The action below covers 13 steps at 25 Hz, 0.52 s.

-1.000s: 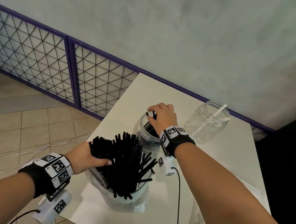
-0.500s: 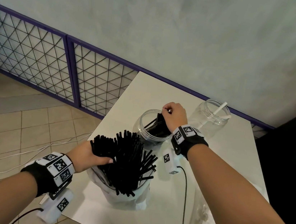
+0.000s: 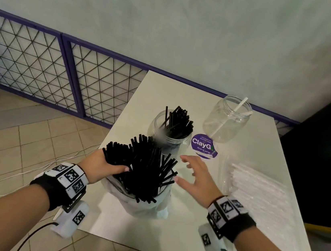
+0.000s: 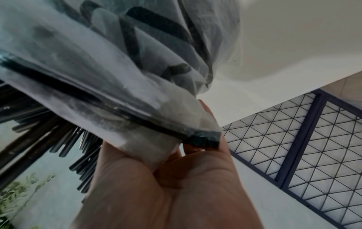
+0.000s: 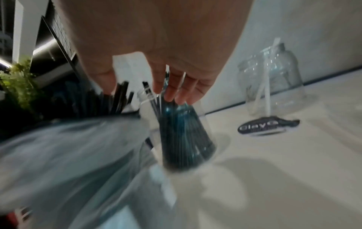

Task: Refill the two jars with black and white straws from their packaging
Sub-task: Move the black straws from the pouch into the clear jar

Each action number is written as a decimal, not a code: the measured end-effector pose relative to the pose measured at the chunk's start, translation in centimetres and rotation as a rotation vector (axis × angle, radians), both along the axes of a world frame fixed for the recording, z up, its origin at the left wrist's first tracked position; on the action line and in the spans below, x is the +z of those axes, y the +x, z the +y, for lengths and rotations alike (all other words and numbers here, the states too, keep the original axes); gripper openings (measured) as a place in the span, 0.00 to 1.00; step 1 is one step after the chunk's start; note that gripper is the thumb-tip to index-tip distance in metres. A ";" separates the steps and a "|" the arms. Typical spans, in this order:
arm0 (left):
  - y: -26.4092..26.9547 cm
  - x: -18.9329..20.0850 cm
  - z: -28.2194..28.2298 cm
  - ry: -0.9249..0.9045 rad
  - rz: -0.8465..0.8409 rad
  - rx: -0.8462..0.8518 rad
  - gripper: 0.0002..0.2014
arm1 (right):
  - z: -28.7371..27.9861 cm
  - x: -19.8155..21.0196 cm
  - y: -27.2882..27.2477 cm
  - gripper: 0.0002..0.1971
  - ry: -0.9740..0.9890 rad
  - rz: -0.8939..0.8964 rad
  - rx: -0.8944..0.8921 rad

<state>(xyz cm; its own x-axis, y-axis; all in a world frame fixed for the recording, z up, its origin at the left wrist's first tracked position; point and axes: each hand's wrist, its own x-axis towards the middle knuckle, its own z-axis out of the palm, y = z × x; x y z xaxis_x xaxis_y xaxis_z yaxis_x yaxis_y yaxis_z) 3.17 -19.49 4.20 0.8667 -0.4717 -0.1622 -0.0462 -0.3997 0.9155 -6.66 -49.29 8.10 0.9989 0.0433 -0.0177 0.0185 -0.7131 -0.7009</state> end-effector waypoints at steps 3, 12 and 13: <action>-0.2 -0.1 -0.2 0.013 0.004 -0.002 0.23 | 2.4 -1.6 -0.6 0.52 -0.018 0.052 0.005; -1.0 0.4 -1.0 -0.043 0.018 -0.035 0.27 | 9.0 0.3 2.2 0.29 0.026 -0.008 -0.176; -0.9 0.2 -1.0 -0.054 0.017 -0.028 0.27 | 9.3 0.3 2.4 0.25 0.062 0.018 -0.192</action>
